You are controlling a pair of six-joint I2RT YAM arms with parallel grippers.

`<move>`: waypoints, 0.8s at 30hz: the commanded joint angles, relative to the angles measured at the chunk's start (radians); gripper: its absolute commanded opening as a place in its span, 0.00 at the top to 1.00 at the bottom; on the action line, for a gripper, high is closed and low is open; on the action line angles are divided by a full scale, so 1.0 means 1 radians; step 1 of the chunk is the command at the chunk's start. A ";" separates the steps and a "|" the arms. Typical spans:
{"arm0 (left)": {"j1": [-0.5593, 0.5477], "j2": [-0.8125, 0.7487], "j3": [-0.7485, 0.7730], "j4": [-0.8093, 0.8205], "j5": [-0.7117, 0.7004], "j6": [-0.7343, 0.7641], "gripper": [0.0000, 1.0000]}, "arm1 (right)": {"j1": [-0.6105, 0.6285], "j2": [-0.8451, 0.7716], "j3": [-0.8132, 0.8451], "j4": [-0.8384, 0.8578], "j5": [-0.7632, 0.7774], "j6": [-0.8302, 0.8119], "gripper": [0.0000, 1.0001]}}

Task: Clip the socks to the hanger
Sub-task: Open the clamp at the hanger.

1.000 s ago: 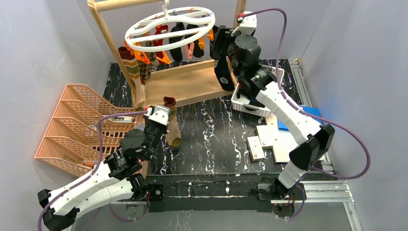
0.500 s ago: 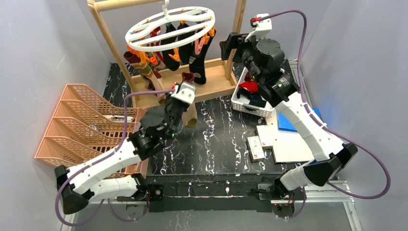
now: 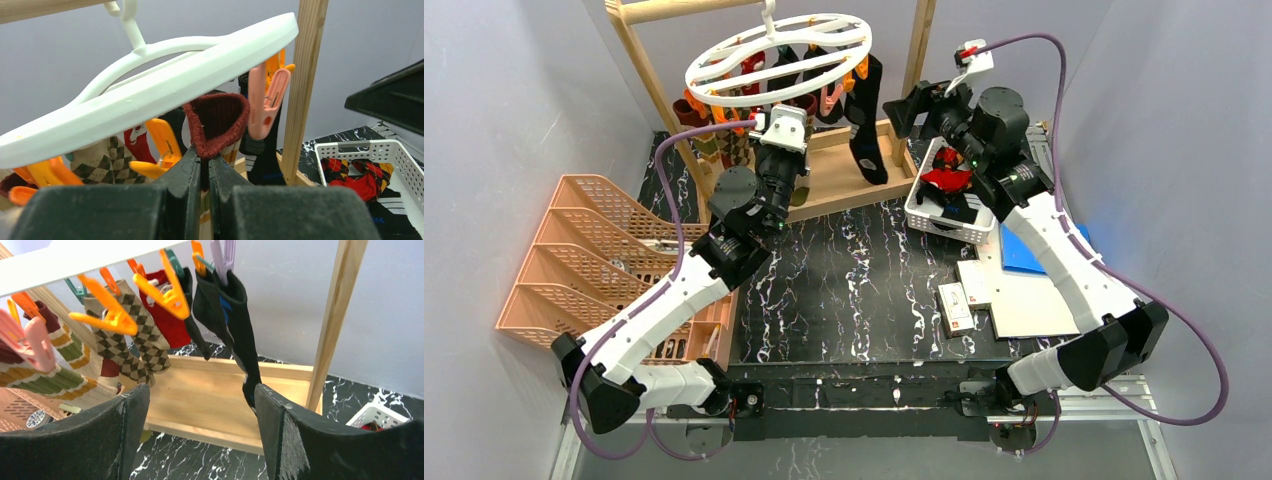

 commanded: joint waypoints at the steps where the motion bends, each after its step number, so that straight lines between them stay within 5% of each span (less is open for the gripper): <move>1: -0.001 -0.002 0.032 0.052 0.026 -0.006 1.00 | -0.032 -0.021 -0.014 0.194 -0.109 -0.005 0.16; 15: -0.001 0.032 0.089 0.046 0.027 0.092 1.00 | -0.019 0.156 0.175 0.204 -0.220 -0.027 0.19; 24: -0.002 0.042 0.094 0.053 0.040 0.112 1.00 | 0.042 0.213 0.277 0.153 -0.108 -0.108 0.18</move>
